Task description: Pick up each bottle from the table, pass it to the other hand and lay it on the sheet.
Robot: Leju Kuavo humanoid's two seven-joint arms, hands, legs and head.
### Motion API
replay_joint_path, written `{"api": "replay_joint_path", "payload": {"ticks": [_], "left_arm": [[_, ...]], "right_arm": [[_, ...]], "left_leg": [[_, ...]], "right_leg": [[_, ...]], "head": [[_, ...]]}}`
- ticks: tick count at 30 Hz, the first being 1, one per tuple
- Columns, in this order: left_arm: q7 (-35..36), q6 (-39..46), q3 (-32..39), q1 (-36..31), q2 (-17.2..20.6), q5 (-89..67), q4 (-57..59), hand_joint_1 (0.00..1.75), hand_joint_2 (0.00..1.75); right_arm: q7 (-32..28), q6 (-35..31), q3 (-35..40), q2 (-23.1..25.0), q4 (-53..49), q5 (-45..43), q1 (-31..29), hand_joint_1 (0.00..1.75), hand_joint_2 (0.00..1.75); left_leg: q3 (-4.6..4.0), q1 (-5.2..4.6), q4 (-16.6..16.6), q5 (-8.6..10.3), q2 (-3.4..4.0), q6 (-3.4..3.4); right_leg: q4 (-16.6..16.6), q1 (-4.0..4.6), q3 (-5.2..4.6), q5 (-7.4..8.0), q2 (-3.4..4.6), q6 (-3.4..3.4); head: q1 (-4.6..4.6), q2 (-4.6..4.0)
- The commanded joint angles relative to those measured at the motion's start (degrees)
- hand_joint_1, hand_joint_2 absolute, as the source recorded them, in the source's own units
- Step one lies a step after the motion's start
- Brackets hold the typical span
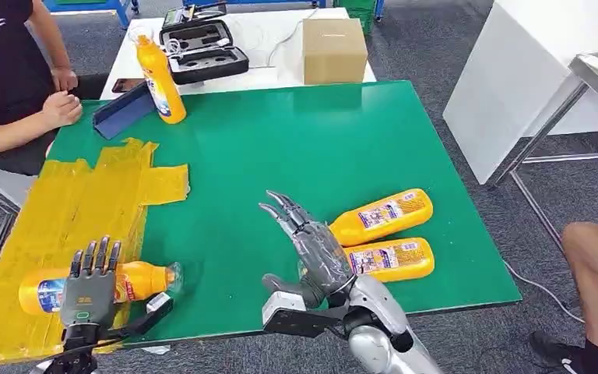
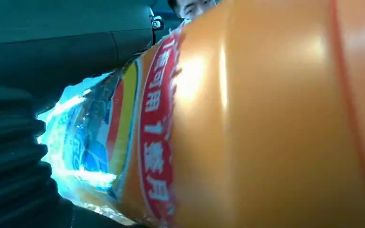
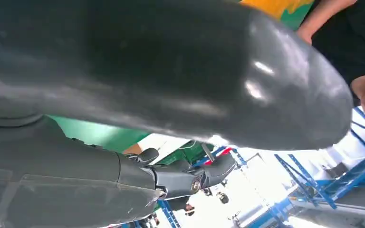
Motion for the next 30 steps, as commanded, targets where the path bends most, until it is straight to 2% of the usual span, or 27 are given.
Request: {"api": "replay_joint_path", "payload": {"ticks": [1, 6, 8, 12, 17, 20, 28, 30], "left_arm": [[-0.7, -1.1, -1.5, 0.7, -0.3, -1.0, 6.2, 0.00, 0.00], [-2.1, 0.9, 0.2, 1.2, -0.9, -1.0, 5.0, 0.00, 0.00], [-3.3, 1.1, 1.2, 1.3, -1.5, -1.0, 4.6, 0.00, 0.00], [-5.3, 2.0, 3.5, 1.0, -2.1, -1.0, 5.1, 0.00, 0.00], [-6.0, 3.0, 3.5, 0.4, -1.8, -1.0, 7.1, 0.00, 0.00], [-4.1, 4.5, 0.9, -0.9, -0.4, -1.0, 10.4, 0.00, 0.00], [-5.1, 5.9, 2.2, -1.2, -1.2, -1.0, 11.5, 0.00, 0.00], [-4.6, 6.4, 1.2, -1.8, -0.3, -1.0, 12.5, 0.00, 0.00]], "right_arm": [[-0.1, -0.1, -0.4, -1.4, 0.4, 0.0, -0.5, 0.00, 0.00], [-0.3, -0.4, -0.9, -1.5, 0.1, 0.4, 0.1, 0.00, 0.00], [-0.4, -0.4, -1.2, -1.7, 0.0, 0.5, 0.4, 0.00, 0.00], [-0.7, -0.5, -1.3, -1.8, 0.1, 0.8, 0.8, 0.00, 0.00], [-0.9, -0.6, -1.3, -1.7, 0.3, 1.0, 0.9, 0.00, 0.00], [-1.2, -0.5, -1.2, -1.8, 0.6, 1.1, 0.6, 0.00, 0.00], [-1.2, -0.6, -1.2, -1.8, 0.6, 1.1, 0.6, 0.00, 0.00], [-1.5, -0.4, -1.0, -1.8, 0.7, 0.8, 0.2, 0.00, 0.00]], "left_leg": [[0.12, -0.02, 0.0, 0.00, 0.04, 0.00], [0.16, -0.02, -0.1, 0.02, 0.08, 0.02], [0.13, -0.08, -0.1, 0.15, -0.03, 0.20], [0.09, -0.08, 0.0, 0.18, -0.01, 0.21], [0.05, -0.08, 0.0, 0.12, 0.05, 0.20], [-0.03, -0.08, 0.0, 0.13, 0.03, 0.20], [0.00, -0.06, 0.0, 0.04, 0.15, 0.09], [-0.04, -0.08, 0.0, 0.07, 0.07, 0.11]], "right_leg": [[0.0, 0.00, 0.02, -0.03, -0.03, 0.04], [-0.1, -0.01, 0.05, -0.06, -0.03, 0.11], [-0.1, -0.07, 0.57, 0.01, -0.11, 0.23], [-0.1, -0.09, 0.57, 0.02, -0.11, 0.24], [-0.1, -0.08, 0.49, 0.02, -0.06, 0.26], [0.0, -0.07, 0.40, 0.01, -0.09, 0.27], [-0.1, -0.01, 0.38, 0.02, -0.03, 0.23], [0.0, -0.04, 0.35, 0.01, -0.07, 0.26]], "head": [[0.00, 0.00], [0.00, 0.00], [0.00, 0.00], [0.00, 0.00], [0.00, 0.00], [0.00, 0.00], [0.00, 0.00], [0.00, 0.00]]}}
